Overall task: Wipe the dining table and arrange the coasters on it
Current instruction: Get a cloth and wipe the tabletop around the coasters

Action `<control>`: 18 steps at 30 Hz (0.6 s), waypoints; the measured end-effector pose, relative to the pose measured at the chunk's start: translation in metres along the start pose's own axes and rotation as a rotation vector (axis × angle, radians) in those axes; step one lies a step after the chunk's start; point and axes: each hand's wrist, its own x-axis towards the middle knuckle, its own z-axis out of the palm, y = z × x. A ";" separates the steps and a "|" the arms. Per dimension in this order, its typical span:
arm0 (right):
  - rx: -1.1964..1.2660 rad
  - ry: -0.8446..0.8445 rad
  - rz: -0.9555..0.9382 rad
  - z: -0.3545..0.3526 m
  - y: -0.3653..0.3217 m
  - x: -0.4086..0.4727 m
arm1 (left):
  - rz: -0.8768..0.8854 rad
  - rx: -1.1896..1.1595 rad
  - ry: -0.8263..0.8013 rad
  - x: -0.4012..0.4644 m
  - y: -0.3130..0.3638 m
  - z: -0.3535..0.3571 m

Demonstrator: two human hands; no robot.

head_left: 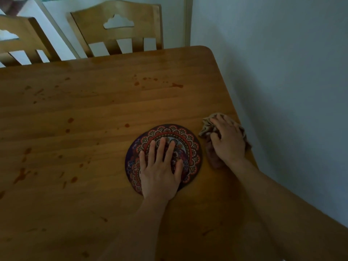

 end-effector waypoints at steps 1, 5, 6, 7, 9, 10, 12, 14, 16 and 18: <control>0.016 -0.013 -0.027 -0.002 0.000 -0.011 | -0.002 0.000 -0.001 -0.001 0.000 0.000; 0.048 -0.047 -0.068 -0.001 0.001 -0.094 | -0.006 -0.002 0.001 -0.001 0.000 0.000; 0.024 -0.049 -0.063 0.000 0.002 -0.120 | -0.005 -0.003 0.000 -0.001 0.000 0.001; -0.016 -0.039 -0.069 0.002 0.004 -0.145 | -0.004 -0.006 0.001 -0.001 0.001 0.000; -0.092 -0.045 -0.095 0.006 0.005 -0.182 | -0.003 -0.006 -0.002 -0.001 0.002 -0.001; -0.130 -0.062 -0.099 0.007 0.005 -0.190 | -0.004 -0.007 -0.005 -0.001 0.002 -0.001; -0.195 -0.068 -0.088 0.009 0.006 -0.187 | -0.006 -0.011 -0.012 -0.001 0.002 -0.003; -0.220 -0.045 -0.051 0.013 0.005 -0.168 | -0.007 -0.014 -0.008 0.000 0.002 -0.003; -0.218 -0.023 -0.023 0.014 0.004 -0.140 | -0.008 -0.014 0.000 -0.001 0.002 -0.003; -0.211 -0.019 -0.020 0.012 0.004 -0.111 | -0.007 -0.011 -0.002 -0.001 0.002 -0.002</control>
